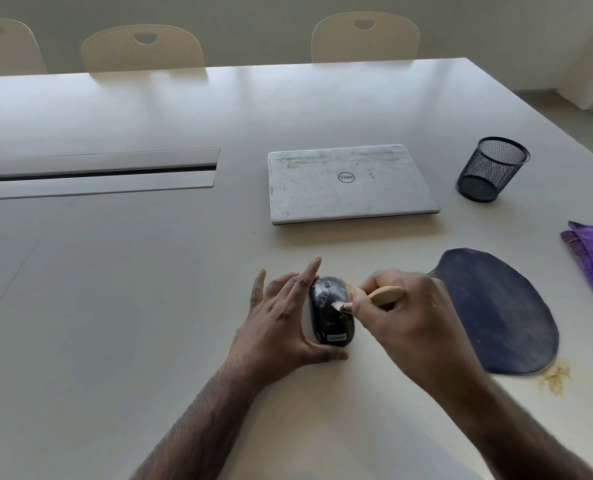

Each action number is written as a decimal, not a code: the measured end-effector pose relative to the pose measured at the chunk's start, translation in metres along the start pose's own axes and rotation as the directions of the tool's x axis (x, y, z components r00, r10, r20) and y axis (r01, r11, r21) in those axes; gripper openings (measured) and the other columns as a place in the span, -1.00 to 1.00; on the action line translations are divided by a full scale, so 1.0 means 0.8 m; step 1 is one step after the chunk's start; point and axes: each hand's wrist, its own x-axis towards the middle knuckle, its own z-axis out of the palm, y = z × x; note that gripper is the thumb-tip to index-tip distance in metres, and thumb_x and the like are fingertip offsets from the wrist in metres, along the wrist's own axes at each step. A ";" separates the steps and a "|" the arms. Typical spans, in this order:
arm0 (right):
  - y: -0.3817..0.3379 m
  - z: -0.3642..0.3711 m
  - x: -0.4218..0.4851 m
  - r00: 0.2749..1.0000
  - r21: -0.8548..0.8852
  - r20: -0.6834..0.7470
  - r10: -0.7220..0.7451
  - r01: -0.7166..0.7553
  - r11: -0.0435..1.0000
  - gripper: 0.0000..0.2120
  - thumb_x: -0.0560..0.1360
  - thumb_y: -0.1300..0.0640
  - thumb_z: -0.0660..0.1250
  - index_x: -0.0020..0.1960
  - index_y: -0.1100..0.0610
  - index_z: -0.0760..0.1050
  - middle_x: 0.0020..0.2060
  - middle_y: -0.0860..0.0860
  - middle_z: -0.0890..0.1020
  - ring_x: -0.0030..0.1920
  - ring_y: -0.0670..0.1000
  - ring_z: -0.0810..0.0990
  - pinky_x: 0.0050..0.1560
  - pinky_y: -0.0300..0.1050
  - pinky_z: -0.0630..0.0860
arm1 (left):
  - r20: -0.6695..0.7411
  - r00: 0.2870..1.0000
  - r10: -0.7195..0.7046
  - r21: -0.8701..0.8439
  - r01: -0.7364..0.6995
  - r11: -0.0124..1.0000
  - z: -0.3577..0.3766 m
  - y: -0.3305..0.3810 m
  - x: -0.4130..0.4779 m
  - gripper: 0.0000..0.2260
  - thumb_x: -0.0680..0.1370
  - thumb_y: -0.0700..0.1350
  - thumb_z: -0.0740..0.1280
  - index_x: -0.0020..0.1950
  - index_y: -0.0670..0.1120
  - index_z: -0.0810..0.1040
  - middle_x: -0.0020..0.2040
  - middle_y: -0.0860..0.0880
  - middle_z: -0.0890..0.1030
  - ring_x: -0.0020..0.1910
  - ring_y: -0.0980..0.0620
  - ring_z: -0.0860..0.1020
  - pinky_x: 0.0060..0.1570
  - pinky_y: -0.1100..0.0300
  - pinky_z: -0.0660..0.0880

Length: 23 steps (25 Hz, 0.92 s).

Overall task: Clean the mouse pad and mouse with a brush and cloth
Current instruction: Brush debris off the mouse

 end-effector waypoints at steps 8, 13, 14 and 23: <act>0.010 0.011 -0.008 0.992 0.031 -0.120 -0.035 0.039 0.999 -0.77 0.50 0.03 0.41 -0.30 0.08 0.61 -0.54 -0.12 0.54 -0.44 -0.14 0.56 -0.44 -0.37 0.37 | 0.001 1.000 -0.002 -0.009 0.002 1.000 0.001 0.000 0.000 0.20 0.25 0.57 0.39 0.64 0.21 -0.25 0.55 0.22 0.32 0.59 0.22 0.04 0.59 -0.10 -0.24; 0.025 0.012 -0.002 0.981 0.071 -0.192 0.001 0.013 0.997 -0.80 0.52 0.10 0.45 -0.27 0.08 0.64 -0.48 -0.06 0.63 -0.44 -0.06 0.62 -0.38 -0.05 0.57 | 0.004 1.000 -0.002 -0.012 0.002 1.000 0.001 0.000 0.000 0.20 0.26 0.55 0.40 0.64 0.21 -0.26 0.54 0.21 0.33 0.59 0.20 0.04 0.59 -0.09 -0.26; 0.024 0.011 -0.006 0.982 0.060 -0.189 -0.031 0.043 0.997 -0.81 0.52 0.13 0.46 -0.27 0.08 0.64 -0.49 -0.08 0.62 -0.43 -0.07 0.61 -0.39 -0.12 0.54 | 0.002 1.000 -0.004 -0.011 0.004 1.000 0.001 0.000 0.000 0.20 0.26 0.55 0.41 0.64 0.21 -0.26 0.54 0.20 0.33 0.59 0.20 0.04 0.59 -0.09 -0.25; 0.040 -0.002 -0.036 0.985 0.054 -0.100 -0.143 0.149 0.987 -0.91 0.49 0.18 0.47 -0.19 0.10 0.68 -0.37 -0.09 0.66 -0.36 -0.06 0.61 -0.38 -0.35 0.45 | -0.004 1.000 0.002 -0.005 -0.002 1.000 0.002 -0.003 0.000 0.20 0.27 0.54 0.41 0.63 0.21 -0.29 0.54 0.17 0.34 0.60 0.16 0.07 0.59 -0.09 -0.24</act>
